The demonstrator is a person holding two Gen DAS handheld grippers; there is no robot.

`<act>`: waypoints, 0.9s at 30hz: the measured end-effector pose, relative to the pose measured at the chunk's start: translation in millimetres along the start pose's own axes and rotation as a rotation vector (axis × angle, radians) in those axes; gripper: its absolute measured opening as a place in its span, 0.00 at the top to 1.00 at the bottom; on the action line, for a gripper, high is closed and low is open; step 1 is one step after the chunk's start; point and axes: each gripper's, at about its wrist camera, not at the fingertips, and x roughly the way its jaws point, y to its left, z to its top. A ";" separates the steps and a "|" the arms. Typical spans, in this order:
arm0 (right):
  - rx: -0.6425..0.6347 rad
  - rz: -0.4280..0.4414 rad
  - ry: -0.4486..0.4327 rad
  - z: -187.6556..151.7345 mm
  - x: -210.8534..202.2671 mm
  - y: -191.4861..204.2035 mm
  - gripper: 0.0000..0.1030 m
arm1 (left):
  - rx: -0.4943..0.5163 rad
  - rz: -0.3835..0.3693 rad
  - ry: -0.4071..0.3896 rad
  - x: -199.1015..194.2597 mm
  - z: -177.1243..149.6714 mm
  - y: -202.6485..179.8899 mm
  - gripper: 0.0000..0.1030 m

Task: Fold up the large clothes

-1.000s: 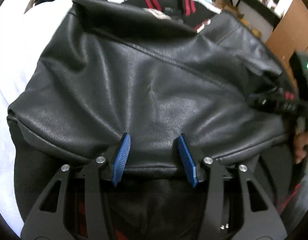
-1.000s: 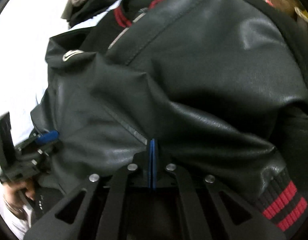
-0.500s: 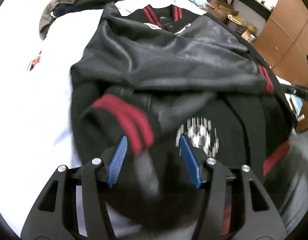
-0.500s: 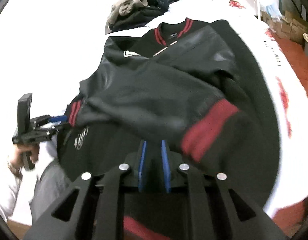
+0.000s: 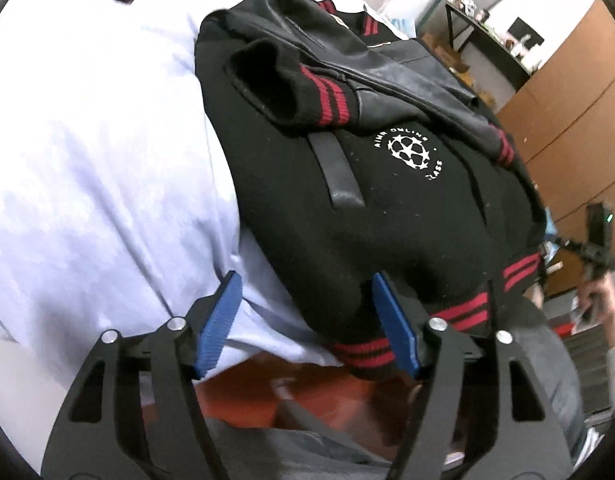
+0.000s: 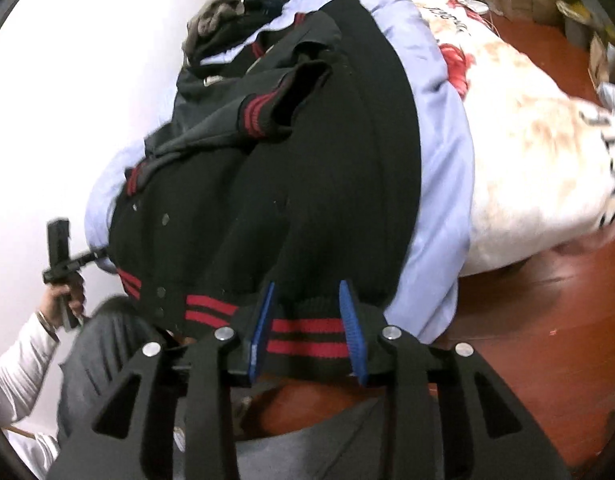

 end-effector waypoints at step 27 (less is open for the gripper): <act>0.027 -0.052 -0.240 -29.1 -1.1 18.0 0.51 | -0.005 0.029 -0.027 29.6 -2.9 -43.5 0.18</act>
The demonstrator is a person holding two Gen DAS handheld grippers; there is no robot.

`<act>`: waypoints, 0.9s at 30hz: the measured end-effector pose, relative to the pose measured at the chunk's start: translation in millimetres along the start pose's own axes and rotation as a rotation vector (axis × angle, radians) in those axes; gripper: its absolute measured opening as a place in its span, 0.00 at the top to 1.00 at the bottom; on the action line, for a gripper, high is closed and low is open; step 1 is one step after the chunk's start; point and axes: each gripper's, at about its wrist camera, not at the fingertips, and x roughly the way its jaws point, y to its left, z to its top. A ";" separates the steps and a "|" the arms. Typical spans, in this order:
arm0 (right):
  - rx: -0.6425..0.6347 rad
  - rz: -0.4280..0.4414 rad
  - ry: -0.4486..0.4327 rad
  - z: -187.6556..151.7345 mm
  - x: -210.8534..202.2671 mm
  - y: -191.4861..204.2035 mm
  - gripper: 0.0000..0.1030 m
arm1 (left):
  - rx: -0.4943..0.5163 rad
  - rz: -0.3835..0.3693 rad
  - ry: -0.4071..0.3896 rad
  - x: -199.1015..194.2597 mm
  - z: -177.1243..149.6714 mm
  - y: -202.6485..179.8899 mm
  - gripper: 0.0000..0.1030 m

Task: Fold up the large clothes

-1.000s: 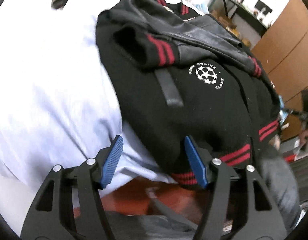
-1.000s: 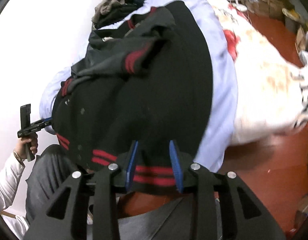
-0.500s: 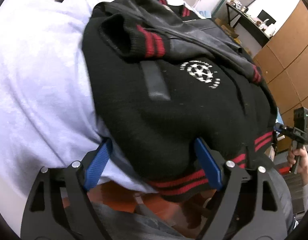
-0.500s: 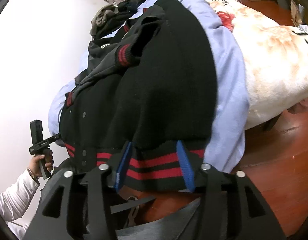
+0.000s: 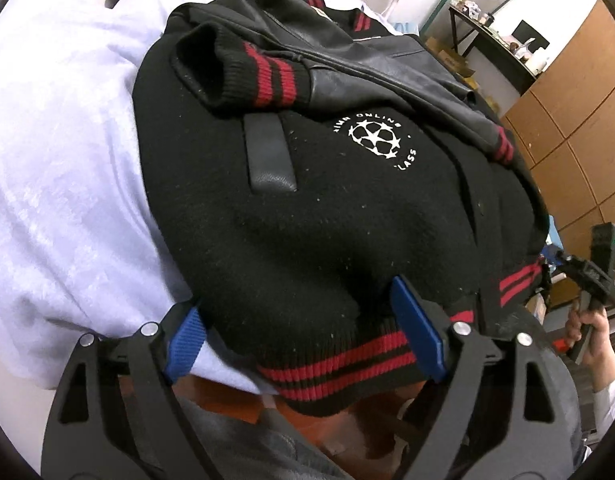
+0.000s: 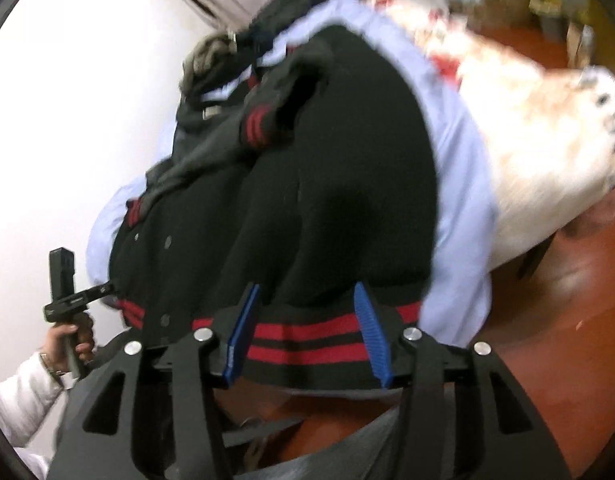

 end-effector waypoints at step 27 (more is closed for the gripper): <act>0.212 0.034 0.132 -1.6 51.8 -36.2 0.26 | -0.069 -0.074 -0.010 5.7 0.4 -2.6 0.17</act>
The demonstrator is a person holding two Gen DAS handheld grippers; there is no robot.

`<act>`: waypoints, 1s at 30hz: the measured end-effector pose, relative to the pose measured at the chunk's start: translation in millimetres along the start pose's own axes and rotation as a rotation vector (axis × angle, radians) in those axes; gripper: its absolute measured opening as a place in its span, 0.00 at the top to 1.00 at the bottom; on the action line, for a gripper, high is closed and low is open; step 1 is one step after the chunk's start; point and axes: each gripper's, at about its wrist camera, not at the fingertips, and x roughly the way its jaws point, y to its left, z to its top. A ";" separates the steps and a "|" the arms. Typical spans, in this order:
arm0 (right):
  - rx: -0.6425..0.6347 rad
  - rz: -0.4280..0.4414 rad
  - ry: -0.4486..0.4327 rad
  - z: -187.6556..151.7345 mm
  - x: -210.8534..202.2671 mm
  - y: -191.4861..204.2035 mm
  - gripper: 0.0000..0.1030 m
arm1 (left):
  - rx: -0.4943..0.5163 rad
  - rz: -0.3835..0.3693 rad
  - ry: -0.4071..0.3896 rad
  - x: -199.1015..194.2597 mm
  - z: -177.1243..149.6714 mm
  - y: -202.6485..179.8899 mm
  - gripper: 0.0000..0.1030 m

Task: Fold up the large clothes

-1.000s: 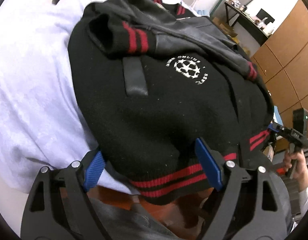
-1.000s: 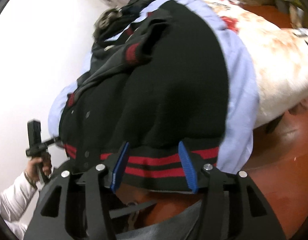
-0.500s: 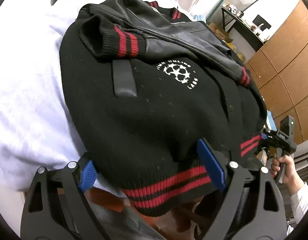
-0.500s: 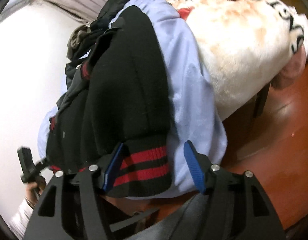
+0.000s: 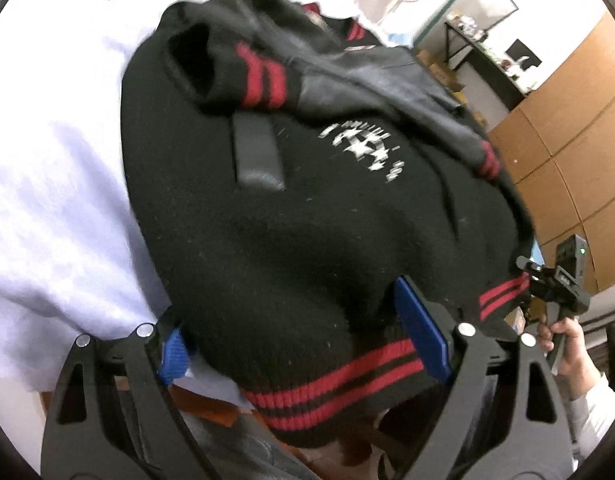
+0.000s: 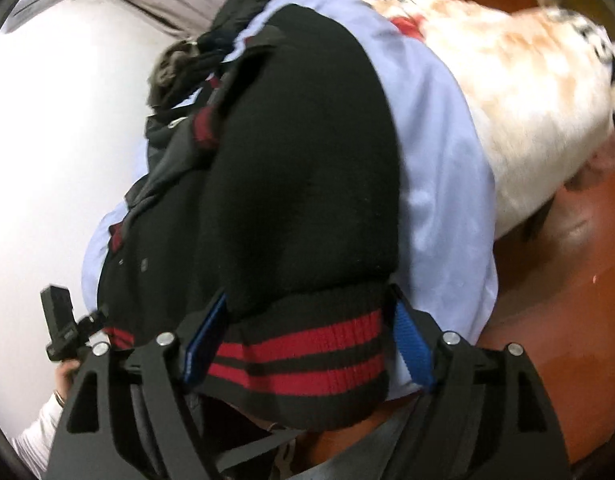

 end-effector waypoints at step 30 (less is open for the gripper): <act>-0.064 0.132 -0.074 18.5 -9.6 36.5 0.29 | -0.192 -0.304 -0.092 -10.5 -8.5 30.5 0.17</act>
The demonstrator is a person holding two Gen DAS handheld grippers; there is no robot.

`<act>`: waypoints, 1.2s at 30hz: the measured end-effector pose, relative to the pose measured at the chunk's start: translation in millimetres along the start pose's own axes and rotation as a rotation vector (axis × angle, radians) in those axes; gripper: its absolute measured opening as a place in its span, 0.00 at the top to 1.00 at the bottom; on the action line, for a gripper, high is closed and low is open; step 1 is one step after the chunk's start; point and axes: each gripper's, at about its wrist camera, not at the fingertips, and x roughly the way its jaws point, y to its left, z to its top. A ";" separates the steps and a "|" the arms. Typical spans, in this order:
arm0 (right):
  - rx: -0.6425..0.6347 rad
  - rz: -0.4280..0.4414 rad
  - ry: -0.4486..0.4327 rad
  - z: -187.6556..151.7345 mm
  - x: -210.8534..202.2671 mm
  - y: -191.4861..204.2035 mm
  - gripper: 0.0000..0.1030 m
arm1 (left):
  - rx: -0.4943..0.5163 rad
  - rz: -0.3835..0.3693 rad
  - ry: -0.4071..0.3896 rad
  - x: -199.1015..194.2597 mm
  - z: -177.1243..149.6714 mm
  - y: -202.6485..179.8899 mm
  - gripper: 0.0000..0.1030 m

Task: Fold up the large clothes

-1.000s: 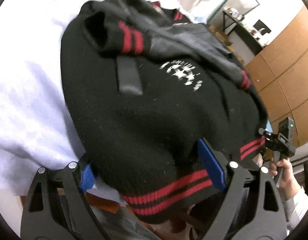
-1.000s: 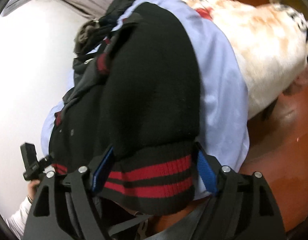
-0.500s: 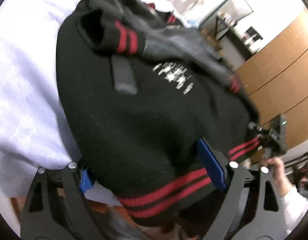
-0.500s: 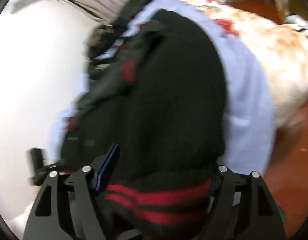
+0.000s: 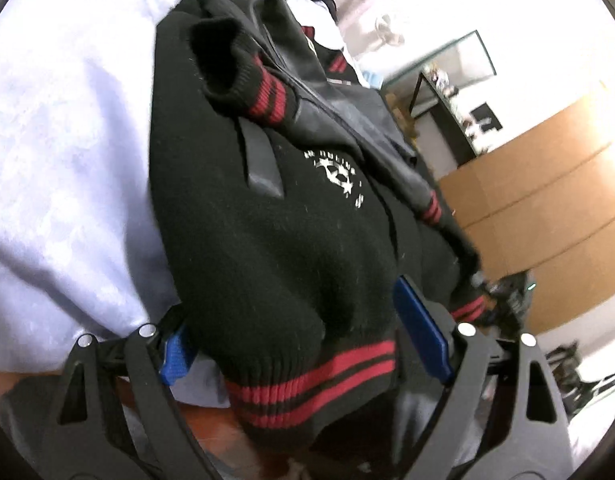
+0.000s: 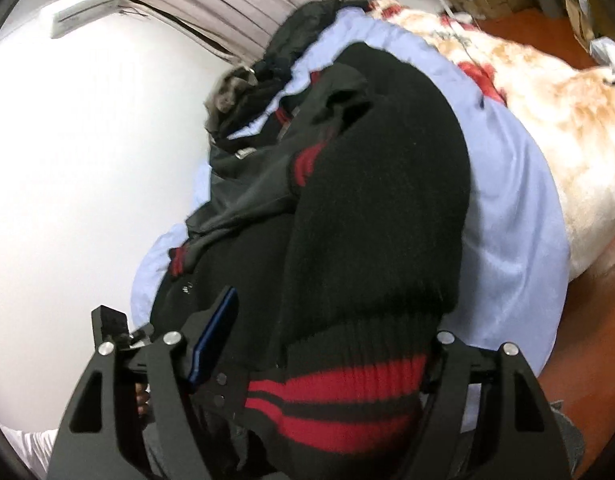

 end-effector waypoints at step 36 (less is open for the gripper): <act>-0.038 0.004 0.051 9.6 -24.0 44.3 0.66 | 0.092 0.118 -0.002 -28.8 -11.6 -22.6 0.41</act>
